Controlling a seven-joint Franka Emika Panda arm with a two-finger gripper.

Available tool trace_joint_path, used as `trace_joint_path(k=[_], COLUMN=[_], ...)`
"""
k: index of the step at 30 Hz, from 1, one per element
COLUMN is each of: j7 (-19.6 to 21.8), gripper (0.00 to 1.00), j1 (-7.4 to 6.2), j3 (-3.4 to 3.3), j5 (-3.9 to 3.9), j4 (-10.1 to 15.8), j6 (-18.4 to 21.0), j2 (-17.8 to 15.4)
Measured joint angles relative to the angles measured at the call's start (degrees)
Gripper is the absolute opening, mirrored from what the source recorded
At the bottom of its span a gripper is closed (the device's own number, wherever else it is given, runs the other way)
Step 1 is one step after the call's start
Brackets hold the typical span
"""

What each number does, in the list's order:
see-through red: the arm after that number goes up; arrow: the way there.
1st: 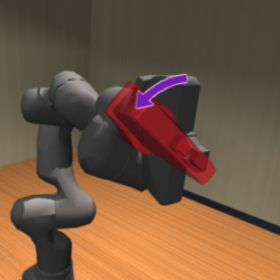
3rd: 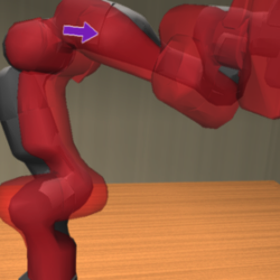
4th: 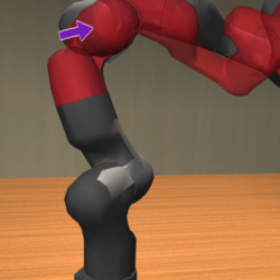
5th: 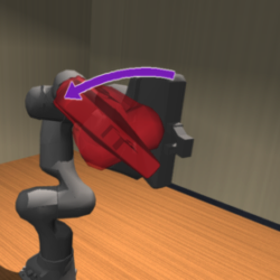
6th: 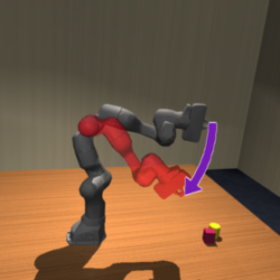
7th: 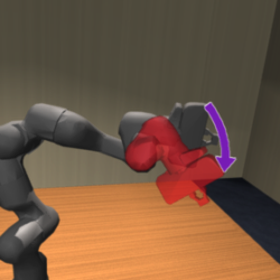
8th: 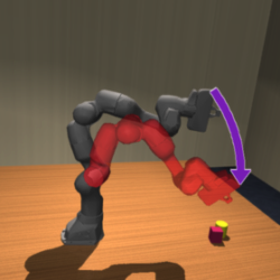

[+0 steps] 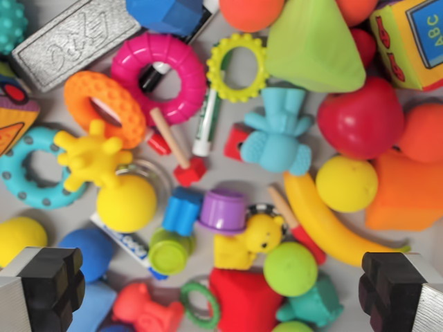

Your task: Pick an object from the bin

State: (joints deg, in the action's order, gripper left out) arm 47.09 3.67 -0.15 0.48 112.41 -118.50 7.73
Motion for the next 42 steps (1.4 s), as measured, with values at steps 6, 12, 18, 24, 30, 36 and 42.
trace_joint_path(k=[6,12,18,24,30,36,42], j7=[0.00,0.00,0.13,0.96,1.99,3.63,5.45], gripper=[1.00,1.00,1.00,1.00,1.00,1.00,1.00], j1=[0.00,0.00,-0.04,-0.34,-0.72,-1.23,-1.79], j3=[0.00,0.00,0.01,0.05,0.08,0.23,0.41], j5=[0.00,0.00,0.00,0.00,0.00,0.00,0.00], j4=[0.00,0.00,0.14,0.56,1.27,2.25,3.33], j6=[0.00,0.00,0.00,-0.43,-1.15,-2.26,-3.50], j2=[0.00,0.00,0.00,0.00,0.00,0.06,0.19])
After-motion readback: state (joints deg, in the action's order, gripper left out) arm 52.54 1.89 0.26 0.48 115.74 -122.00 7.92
